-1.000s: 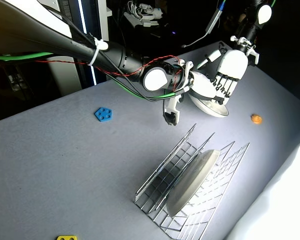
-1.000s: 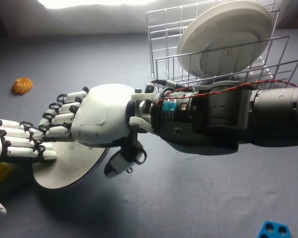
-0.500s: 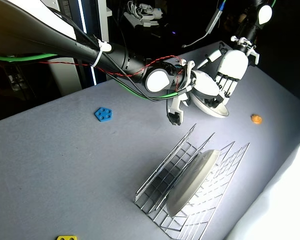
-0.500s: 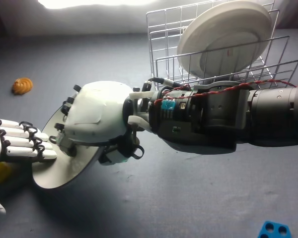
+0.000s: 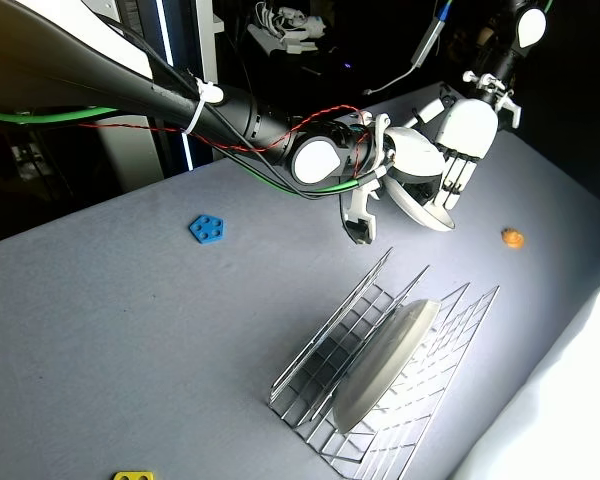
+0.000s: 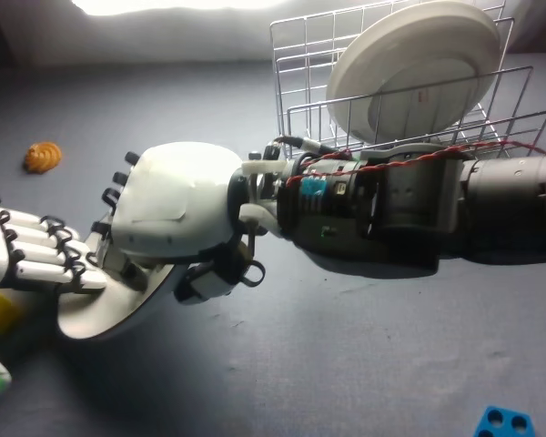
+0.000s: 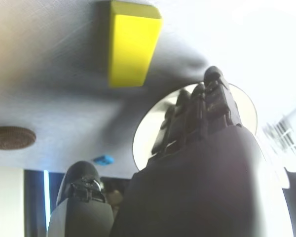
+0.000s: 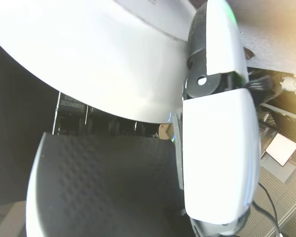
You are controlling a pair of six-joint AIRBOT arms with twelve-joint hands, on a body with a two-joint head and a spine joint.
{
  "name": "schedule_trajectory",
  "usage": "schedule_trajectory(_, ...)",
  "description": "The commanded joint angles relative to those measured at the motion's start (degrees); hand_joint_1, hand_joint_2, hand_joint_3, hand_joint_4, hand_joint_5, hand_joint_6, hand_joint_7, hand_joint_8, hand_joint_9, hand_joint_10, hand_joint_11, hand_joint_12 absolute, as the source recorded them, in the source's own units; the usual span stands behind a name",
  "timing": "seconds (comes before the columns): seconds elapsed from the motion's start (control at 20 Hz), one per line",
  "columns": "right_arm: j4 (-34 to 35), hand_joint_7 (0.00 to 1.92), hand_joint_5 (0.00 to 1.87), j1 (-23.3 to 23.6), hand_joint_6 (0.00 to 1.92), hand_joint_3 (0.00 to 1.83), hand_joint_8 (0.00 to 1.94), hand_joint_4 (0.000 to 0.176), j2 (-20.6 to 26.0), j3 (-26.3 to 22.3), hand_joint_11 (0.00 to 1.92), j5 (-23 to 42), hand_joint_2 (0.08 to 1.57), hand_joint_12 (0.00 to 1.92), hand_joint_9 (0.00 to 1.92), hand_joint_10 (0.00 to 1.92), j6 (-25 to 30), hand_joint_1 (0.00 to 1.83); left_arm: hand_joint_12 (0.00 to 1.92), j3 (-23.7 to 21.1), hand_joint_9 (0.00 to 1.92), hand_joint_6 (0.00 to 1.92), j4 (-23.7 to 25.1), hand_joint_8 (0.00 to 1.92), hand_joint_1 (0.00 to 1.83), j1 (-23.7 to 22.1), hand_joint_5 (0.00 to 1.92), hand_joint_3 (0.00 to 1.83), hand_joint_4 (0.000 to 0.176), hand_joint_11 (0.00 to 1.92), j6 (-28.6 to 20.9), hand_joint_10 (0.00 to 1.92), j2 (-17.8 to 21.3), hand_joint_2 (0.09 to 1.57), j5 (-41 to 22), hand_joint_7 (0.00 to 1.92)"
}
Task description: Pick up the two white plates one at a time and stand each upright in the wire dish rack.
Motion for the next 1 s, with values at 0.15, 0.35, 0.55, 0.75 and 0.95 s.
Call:
schedule_trajectory(0.15, 0.44, 1.11, 1.03, 2.2, 0.91, 0.0, 0.8, 0.0, 3.08, -3.83, 0.86, 3.82, 1.06, 1.01, 1.01, 0.92, 0.48, 1.39, 0.0, -0.65, 0.0, 0.0, -2.23, 0.0, 0.0, -4.45, 0.0, 0.0, 0.0, 0.0, -1.3, 0.0, 2.05, 1.07, -2.54, 0.0)
schedule_trajectory(0.35, 2.48, 1.08, 1.0, 4.57, 0.94, 0.0, 0.86, 0.0, 6.12, -7.41, 0.86, 2.73, 1.07, 1.01, 1.02, 0.93, 0.89, 1.39, 0.0, -0.72, 0.0, 0.0, -2.21, 0.0, 0.0, -7.93, 0.0, 0.0, 0.0, 0.0, -2.23, 0.0, 3.07, 1.07, -3.6, 0.0)
schedule_trajectory(0.55, 3.07, 1.06, 0.99, 7.02, 0.96, 0.0, 0.89, 0.0, 9.31, -10.68, 0.85, 1.82, 1.08, 0.98, 1.01, 0.95, 1.96, 1.38, 0.0, -0.81, 0.0, 0.0, -2.2, 0.0, 0.0, -10.32, 0.0, 0.0, 0.0, 0.0, -2.56, 0.0, 4.21, 1.07, -4.65, 0.0)
schedule_trajectory(0.75, 4.54, 1.07, 0.99, 9.25, 0.96, 0.0, 0.88, 0.0, 11.88, -13.53, 0.86, 0.05, 1.08, 0.96, 1.0, 0.95, 2.51, 1.38, 0.0, -1.01, 0.0, 0.0, -2.17, 0.0, 0.0, -10.52, 0.0, 0.0, 0.0, 0.0, -2.76, 0.0, 5.09, 1.07, -5.03, 0.0)
schedule_trajectory(0.95, 4.52, 1.09, 1.01, 10.95, 0.91, 0.0, 0.85, 0.0, 14.45, -14.57, 0.86, -0.76, 1.07, 0.97, 1.02, 0.93, 5.69, 1.39, 0.0, -0.29, 0.0, 0.0, 0.36, 0.0, 0.0, -12.84, 0.0, 0.0, 0.0, 0.0, -4.48, 0.0, 5.52, 1.07, -5.07, 0.0)
